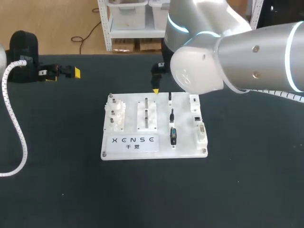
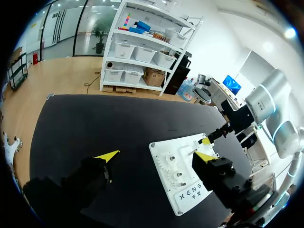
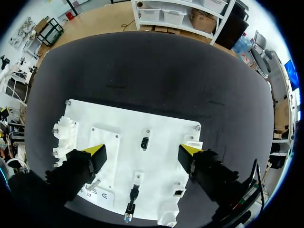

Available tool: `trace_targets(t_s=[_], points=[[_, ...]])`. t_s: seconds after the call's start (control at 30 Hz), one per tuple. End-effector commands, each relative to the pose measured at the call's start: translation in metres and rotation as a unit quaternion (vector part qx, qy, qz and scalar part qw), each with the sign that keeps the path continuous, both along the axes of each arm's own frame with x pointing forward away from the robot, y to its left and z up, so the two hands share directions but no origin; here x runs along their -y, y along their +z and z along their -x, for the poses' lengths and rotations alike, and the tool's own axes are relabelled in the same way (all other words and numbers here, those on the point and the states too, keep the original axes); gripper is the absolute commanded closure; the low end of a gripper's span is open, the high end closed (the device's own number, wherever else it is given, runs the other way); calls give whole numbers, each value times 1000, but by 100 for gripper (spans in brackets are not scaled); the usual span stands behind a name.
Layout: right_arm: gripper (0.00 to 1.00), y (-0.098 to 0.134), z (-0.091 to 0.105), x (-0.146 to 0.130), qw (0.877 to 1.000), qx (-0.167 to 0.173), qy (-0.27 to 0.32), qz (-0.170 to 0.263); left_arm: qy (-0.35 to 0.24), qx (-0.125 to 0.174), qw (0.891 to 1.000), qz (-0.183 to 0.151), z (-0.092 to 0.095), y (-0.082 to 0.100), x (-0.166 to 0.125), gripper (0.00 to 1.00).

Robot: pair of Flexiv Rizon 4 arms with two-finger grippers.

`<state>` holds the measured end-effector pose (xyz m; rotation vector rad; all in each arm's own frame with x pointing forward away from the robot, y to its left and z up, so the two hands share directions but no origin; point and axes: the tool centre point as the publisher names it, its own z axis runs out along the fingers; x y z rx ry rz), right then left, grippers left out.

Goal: Insert the USB connector, Ethernet cable, and multi-pin plug into their matching sockets one by one.

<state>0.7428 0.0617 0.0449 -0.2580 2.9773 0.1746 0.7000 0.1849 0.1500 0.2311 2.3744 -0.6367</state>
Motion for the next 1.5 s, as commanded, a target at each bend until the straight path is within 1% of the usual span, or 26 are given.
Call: trace_targets(t_s=[0.03,0.43,0.67,0.9,0.93,0.97,1.0,1.03,1.07,1.23,1.33,1.5], points=[[0,-3,-1,4,1000,-3,-22,13,0,0,1000,0,0,0,0,0],[0,-12,-5,3,998,-15,-45,29,0,0,1000,0,0,0,0,0],[0,-21,-11,0,997,-21,-59,43,0,0,1000,0,0,0,0,0],[0,-24,-12,-1,996,-28,-66,44,0,0,1000,0,0,0,0,0],[13,-25,-12,-1,996,-28,-67,44,0,0,1000,0,0,0,0,0],[29,-26,-12,-1,996,-29,-67,43,0,0,1000,0,0,0,0,0],[38,-27,-12,-2,996,-29,-67,44,0,0,1000,0,0,0,0,0],[53,-27,-12,-2,996,-29,-68,43,0,0,1000,0,0,0,0,0],[57,-27,-12,-2,996,-30,-68,42,0,0,1000,0,0,0,0,0],[69,-28,-12,-1,996,-33,-70,37,0,0,1000,0,0,0,0,0],[70,-29,-11,0,996,-36,-72,35,0,0,1000,0,0,0,0,0],[75,-31,-11,0,996,-41,-74,35,0,0,1000,0,0,0,0,0]])
